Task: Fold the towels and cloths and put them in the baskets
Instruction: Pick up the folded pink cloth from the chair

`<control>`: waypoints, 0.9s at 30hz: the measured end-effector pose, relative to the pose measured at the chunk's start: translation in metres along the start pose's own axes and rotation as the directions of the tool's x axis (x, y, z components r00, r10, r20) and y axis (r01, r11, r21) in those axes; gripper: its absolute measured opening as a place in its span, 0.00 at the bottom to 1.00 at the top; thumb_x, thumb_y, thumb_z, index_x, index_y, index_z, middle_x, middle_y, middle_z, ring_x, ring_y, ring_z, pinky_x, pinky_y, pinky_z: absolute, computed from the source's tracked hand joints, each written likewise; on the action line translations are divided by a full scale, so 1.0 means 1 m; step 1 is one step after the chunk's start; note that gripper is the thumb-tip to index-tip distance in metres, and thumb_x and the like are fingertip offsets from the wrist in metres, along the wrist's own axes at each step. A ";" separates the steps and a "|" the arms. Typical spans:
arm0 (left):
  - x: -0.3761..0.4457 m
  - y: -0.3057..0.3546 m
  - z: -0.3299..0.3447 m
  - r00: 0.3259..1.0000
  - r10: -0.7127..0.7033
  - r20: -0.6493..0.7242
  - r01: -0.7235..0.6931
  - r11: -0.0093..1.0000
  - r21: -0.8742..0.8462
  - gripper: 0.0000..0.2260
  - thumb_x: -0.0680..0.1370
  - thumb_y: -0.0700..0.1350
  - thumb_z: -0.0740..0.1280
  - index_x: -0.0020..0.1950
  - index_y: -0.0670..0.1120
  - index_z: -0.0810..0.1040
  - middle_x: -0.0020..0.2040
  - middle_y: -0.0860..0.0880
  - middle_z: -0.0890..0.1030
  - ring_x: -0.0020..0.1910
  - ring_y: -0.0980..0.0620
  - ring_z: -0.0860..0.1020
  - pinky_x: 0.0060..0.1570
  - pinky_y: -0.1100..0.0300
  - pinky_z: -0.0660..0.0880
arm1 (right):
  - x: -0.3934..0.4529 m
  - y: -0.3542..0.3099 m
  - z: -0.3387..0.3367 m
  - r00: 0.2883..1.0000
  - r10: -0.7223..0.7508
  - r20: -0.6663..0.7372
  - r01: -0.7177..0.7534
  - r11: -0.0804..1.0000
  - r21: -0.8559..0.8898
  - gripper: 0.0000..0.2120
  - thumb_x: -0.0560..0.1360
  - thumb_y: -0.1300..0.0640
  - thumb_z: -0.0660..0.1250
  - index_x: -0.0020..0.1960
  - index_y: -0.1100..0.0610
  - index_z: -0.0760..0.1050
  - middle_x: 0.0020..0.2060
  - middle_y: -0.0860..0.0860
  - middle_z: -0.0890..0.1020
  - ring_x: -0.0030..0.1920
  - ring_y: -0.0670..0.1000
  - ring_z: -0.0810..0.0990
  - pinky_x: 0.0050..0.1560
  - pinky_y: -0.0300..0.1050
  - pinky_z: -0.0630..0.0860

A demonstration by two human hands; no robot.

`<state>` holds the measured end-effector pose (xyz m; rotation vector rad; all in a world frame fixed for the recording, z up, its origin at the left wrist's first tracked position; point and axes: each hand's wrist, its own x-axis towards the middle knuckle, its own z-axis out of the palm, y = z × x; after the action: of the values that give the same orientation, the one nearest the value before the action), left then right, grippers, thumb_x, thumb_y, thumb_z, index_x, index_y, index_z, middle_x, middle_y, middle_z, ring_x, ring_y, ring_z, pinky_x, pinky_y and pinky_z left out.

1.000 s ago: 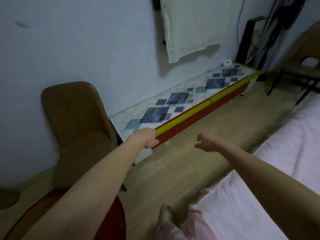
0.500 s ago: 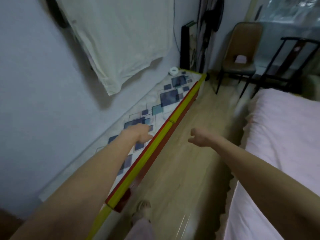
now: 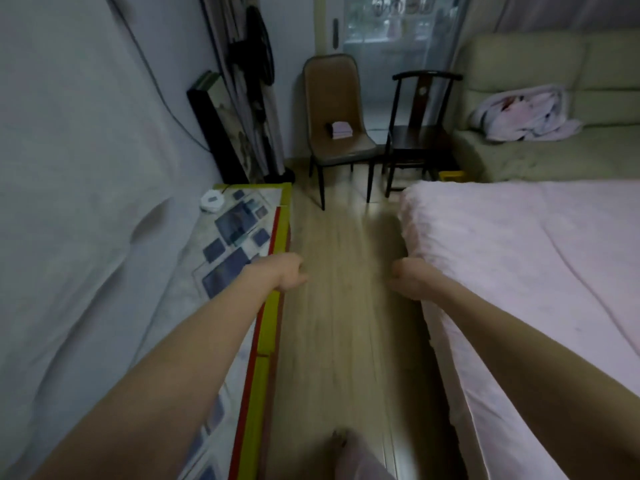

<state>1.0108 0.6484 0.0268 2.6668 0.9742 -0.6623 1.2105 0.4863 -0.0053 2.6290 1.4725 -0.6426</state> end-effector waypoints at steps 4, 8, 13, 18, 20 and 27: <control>0.122 0.010 -0.049 0.995 0.097 0.012 -0.097 0.994 0.053 0.24 0.82 0.52 0.56 0.75 0.40 0.62 0.73 0.41 0.66 0.69 0.44 0.68 0.64 0.56 0.68 | 0.116 0.040 -0.030 0.995 0.098 -0.017 -0.097 0.994 0.059 0.17 0.78 0.48 0.60 0.57 0.60 0.75 0.52 0.56 0.79 0.52 0.55 0.79 0.55 0.51 0.77; 0.236 -0.009 -0.097 0.991 0.082 0.101 -0.089 0.994 0.069 0.25 0.82 0.54 0.55 0.75 0.42 0.61 0.74 0.42 0.65 0.70 0.44 0.67 0.65 0.56 0.67 | 0.228 0.064 -0.074 0.989 0.151 0.001 -0.150 0.984 0.099 0.16 0.78 0.49 0.61 0.58 0.59 0.75 0.51 0.56 0.79 0.51 0.54 0.79 0.55 0.49 0.77; 0.370 -0.048 -0.172 0.992 0.080 0.094 -0.085 0.995 0.048 0.24 0.83 0.54 0.53 0.75 0.41 0.62 0.74 0.42 0.64 0.71 0.44 0.66 0.67 0.56 0.65 | 0.370 0.074 -0.141 0.979 0.199 0.047 -0.204 0.969 0.136 0.18 0.76 0.51 0.62 0.62 0.59 0.74 0.58 0.58 0.77 0.60 0.59 0.76 0.59 0.52 0.73; 0.519 -0.091 -0.232 0.994 0.061 0.087 -0.062 0.998 0.008 0.24 0.83 0.54 0.52 0.74 0.41 0.63 0.73 0.43 0.65 0.69 0.45 0.67 0.64 0.57 0.65 | 0.521 0.083 -0.190 0.981 0.185 0.056 -0.190 0.976 0.107 0.15 0.78 0.54 0.62 0.60 0.61 0.75 0.48 0.55 0.75 0.54 0.57 0.77 0.58 0.52 0.74; 0.580 -0.106 -0.260 0.996 0.066 0.068 -0.066 0.998 0.000 0.22 0.84 0.51 0.52 0.74 0.41 0.62 0.74 0.43 0.65 0.70 0.45 0.67 0.64 0.58 0.65 | 0.577 0.084 -0.209 0.985 0.170 0.028 -0.173 0.977 0.126 0.13 0.80 0.56 0.60 0.60 0.62 0.74 0.50 0.56 0.77 0.51 0.54 0.77 0.59 0.50 0.75; 0.749 -0.131 -0.383 0.993 0.090 0.079 -0.087 0.995 -0.050 0.22 0.82 0.51 0.57 0.72 0.41 0.65 0.71 0.43 0.68 0.68 0.44 0.69 0.61 0.57 0.68 | 0.741 0.090 -0.304 0.984 0.177 0.013 -0.176 0.968 0.180 0.18 0.79 0.52 0.61 0.66 0.60 0.71 0.61 0.57 0.76 0.60 0.56 0.75 0.60 0.51 0.74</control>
<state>1.5608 1.2973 -0.0093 2.6038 0.8344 -0.7145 1.7224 1.1088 -0.0269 2.8551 1.2138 -0.7871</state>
